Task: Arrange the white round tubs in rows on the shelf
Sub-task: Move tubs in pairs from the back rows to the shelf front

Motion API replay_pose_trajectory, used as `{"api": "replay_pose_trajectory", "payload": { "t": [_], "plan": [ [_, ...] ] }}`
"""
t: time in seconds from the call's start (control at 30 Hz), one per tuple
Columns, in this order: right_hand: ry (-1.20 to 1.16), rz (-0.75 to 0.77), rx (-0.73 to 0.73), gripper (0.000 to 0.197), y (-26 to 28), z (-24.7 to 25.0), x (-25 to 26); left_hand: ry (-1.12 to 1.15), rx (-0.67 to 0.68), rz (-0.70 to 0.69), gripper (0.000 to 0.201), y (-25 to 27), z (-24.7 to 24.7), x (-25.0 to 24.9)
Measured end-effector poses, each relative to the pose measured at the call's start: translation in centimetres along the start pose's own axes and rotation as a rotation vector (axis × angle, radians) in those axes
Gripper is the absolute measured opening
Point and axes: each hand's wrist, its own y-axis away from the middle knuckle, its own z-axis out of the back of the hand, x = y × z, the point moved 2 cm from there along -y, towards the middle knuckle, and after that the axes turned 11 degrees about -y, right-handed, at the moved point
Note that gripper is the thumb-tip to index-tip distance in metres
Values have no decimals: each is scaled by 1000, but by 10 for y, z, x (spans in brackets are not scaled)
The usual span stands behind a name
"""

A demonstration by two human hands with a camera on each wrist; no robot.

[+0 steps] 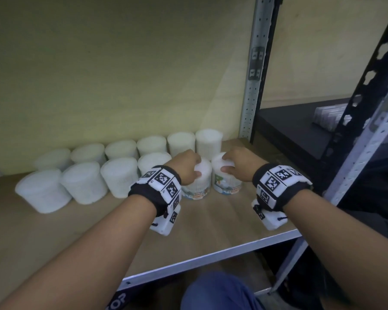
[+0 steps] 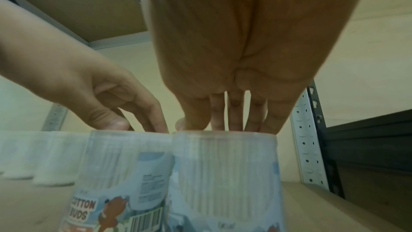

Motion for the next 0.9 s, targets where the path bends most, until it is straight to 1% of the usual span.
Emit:
{"api": "replay_pose_trajectory", "payload": {
  "t": [0.13, 0.33, 0.47, 0.67, 0.9],
  "plan": [
    [-8, -1, 13, 53, 33, -1, -5, 32, -4, -20, 51, 24, -7, -14],
    [-17, -5, 23, 53, 76, -3, -14, 20, -1, -75, 52, 60, -14, -38],
    [-35, -8, 4, 53, 99, -4, -17, 16, -16, -105, 50, 79, -16, -50],
    [-30, -28, -11, 52, 117, -4, -16, 46, -44, -100, 50, 92, -18, -58],
    [-77, -30, -32, 51, 120, -4, -16, 95, -56, -70, 49, 95, -20, -57]
  ]
}}
